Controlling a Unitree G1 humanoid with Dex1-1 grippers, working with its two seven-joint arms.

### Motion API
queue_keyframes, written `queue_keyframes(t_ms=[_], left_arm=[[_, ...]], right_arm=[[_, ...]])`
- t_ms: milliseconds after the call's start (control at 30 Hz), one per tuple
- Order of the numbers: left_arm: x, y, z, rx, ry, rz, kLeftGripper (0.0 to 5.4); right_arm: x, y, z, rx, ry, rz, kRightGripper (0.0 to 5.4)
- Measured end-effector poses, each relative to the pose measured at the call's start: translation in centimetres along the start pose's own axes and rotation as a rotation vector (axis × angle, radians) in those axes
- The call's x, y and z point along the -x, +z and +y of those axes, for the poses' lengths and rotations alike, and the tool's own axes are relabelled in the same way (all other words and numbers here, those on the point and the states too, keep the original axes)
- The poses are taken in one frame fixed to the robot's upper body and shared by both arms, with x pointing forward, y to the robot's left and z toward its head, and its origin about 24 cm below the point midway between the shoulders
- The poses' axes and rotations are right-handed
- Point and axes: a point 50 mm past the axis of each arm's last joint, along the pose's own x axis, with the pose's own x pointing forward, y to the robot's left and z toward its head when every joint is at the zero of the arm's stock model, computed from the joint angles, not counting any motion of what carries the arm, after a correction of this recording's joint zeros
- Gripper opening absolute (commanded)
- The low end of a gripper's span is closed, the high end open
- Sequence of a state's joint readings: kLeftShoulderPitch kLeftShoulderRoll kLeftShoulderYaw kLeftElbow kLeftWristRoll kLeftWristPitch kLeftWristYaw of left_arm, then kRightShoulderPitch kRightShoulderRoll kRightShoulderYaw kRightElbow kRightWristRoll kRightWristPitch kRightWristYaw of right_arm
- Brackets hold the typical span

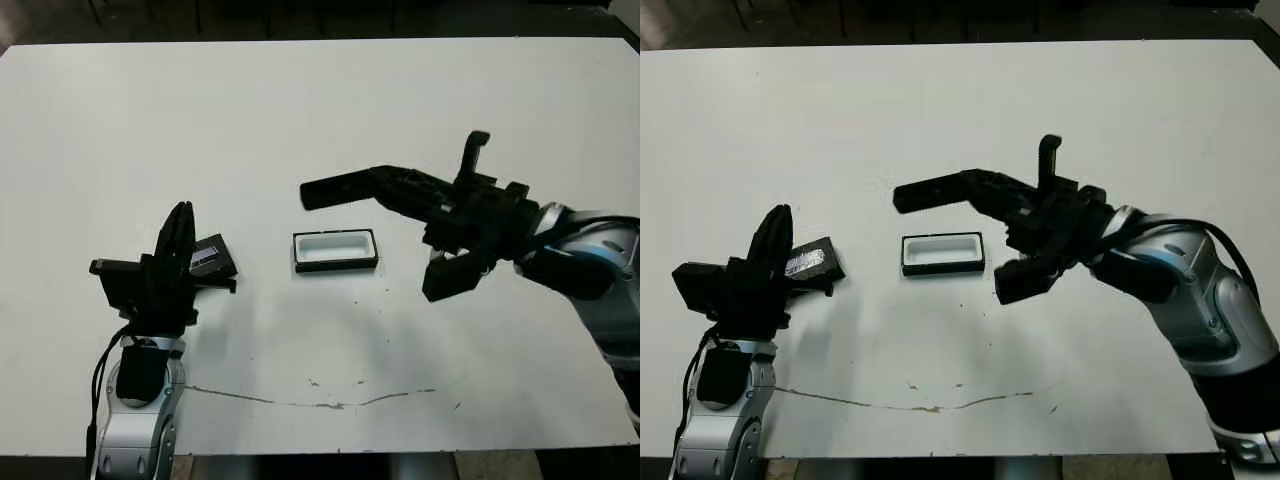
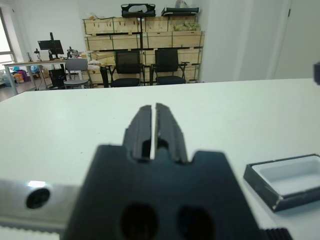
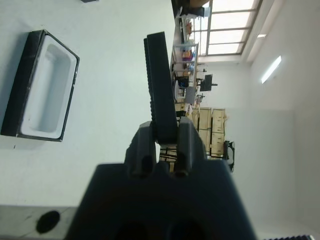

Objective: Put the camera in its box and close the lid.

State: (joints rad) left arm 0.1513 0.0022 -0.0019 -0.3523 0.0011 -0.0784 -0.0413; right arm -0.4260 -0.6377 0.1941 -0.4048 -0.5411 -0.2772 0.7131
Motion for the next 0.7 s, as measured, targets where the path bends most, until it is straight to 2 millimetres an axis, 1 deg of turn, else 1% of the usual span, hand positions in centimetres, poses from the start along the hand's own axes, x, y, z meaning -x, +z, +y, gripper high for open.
queue_keyframes(t_ms=[200, 333, 533, 700], left_arm=[[0.1, 0.0, 0.0, -0.001, -0.001, 0.003, 0.00], [0.1, 0.0, 0.0, -0.001, 0.000, 0.004, 0.00], [0.2, 0.0, 0.0, -0.001, 0.000, 0.001, 0.00], [0.2, 0.0, 0.0, 0.001, 0.001, 0.001, 0.00]], right_arm=[[0.3, 0.4, -0.2, 0.041, 0.052, 0.027, 0.01], [0.3, 0.2, 0.3, 0.080, 0.109, 0.062, 0.01], [0.0, 0.1, 1.4, 0.083, 0.170, 0.067, 0.01], [-0.5, -0.3, 2.7, 0.083, 0.254, 0.106, 0.01]])
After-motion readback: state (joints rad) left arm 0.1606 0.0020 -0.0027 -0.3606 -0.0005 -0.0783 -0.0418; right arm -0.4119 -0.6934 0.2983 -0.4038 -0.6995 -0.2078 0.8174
